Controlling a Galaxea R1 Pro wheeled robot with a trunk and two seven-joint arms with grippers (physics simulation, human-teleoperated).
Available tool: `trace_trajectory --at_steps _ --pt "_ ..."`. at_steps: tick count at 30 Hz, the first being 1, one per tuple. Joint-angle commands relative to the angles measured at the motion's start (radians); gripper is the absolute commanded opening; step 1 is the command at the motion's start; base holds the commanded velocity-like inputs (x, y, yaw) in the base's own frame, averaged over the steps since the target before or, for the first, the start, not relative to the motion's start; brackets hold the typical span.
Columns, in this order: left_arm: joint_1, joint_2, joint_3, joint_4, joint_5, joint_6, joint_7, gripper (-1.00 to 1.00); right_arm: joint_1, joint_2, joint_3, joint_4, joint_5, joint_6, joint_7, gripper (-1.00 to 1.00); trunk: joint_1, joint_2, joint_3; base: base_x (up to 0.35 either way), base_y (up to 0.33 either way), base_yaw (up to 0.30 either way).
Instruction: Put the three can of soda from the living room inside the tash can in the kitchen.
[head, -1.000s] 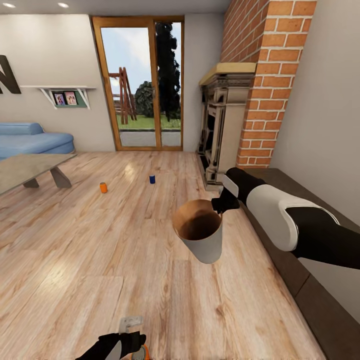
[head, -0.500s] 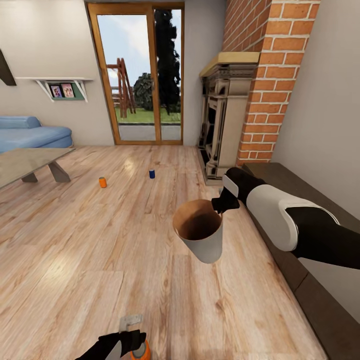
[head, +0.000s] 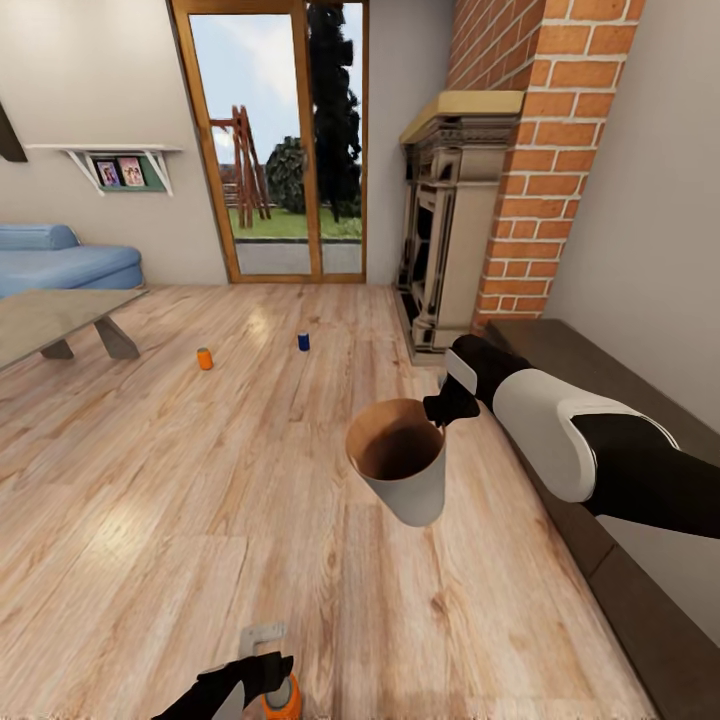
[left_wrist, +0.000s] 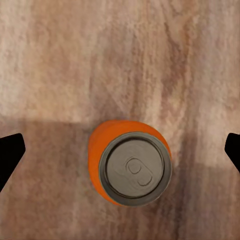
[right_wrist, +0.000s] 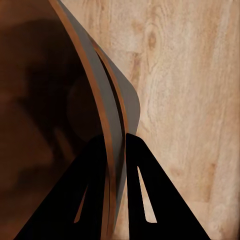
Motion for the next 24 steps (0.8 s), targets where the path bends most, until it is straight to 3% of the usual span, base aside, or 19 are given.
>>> trace_trajectory --at_steps 1,6,10,15,24 --pt "0.0 0.0 0.0 0.0 0.0 -0.01 0.0 1.0 -0.001 0.0 -0.012 -0.001 -0.014 0.0 0.002 -1.0 0.0 0.0 -0.004 0.0 0.0 0.0" --pt "0.0 -0.002 -0.004 0.002 -0.001 -0.028 0.0 1.0 -0.001 0.0 -0.012 -0.001 -0.014 0.0 0.002 -1.0 0.0 0.0 -0.004 0.0 0.0 0.0" --pt "0.0 -0.008 -0.038 0.003 -0.001 -0.045 0.0 1.0 -0.001 0.0 -0.012 -0.001 -0.014 0.0 0.002 -1.0 0.0 0.0 -0.004 0.0 0.0 0.0" --pt "0.0 -0.011 -0.06 0.004 0.0 -0.076 0.0 1.0 -0.001 0.0 -0.012 -0.001 -0.014 0.0 0.002 -1.0 0.002 -0.002 -0.023 0.0 0.0 0.0" --pt "0.0 -0.012 -0.065 0.005 0.0 -0.086 0.0 1.0 0.002 0.0 -0.008 -0.002 -0.013 0.0 0.002 -1.0 0.003 -0.002 -0.031 0.0 0.0 0.0"
